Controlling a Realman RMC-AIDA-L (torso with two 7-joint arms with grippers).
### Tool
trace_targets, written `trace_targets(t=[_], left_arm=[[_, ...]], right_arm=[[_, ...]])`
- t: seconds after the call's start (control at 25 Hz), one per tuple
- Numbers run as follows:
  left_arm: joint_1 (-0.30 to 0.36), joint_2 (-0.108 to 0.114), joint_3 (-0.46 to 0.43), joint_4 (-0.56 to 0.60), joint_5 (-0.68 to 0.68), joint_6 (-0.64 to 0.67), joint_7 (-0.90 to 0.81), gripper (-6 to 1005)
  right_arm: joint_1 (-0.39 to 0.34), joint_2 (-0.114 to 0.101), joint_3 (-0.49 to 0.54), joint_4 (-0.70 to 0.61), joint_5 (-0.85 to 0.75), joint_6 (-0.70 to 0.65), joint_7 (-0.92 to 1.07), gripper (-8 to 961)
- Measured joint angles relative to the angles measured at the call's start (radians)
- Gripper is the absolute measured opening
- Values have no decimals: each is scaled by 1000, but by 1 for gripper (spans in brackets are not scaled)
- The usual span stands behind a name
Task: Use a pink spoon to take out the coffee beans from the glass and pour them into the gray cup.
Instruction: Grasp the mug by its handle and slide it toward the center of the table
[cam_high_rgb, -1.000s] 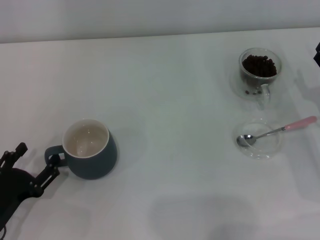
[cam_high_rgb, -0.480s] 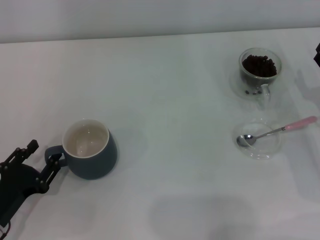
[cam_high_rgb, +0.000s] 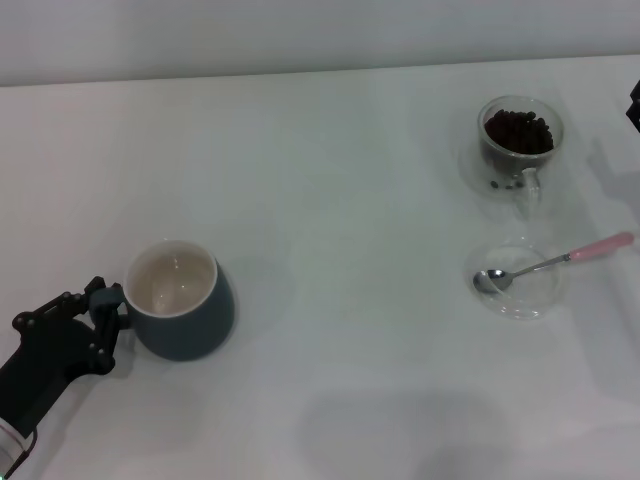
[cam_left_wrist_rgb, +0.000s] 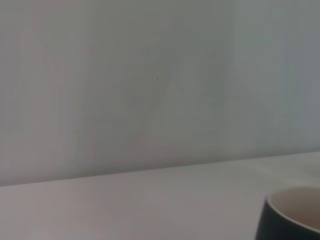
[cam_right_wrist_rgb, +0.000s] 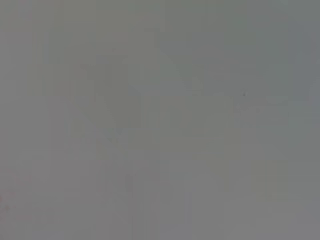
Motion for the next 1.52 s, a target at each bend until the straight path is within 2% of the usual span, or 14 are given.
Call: trace_targets(t=[0.12, 0.48, 0.68, 1.0, 1.2, 1.52], left_arm=[[-4, -1, 0, -1, 0, 3, 0, 160], [-17, -2, -5, -17, 1, 13, 0, 157], [-50, -2, 0, -55, 0, 78, 0, 156], [-94, -5, 1, -84, 0, 101, 0, 142], [-139, -5, 0, -114, 0, 182, 0, 136], [-165, -6, 0, -146, 7, 202, 0, 131]], right_arm=[[0, 0, 0, 0, 0, 3, 0, 857], [1, 0, -2, 8, -1, 6, 1, 858], [2, 0, -7, 10, -2, 6, 1, 857], [5, 2, -25, 13, -2, 6, 0, 857], [11, 3, -28, 22, -2, 6, 0, 858], [12, 3, -38, 25, -2, 8, 0, 858]])
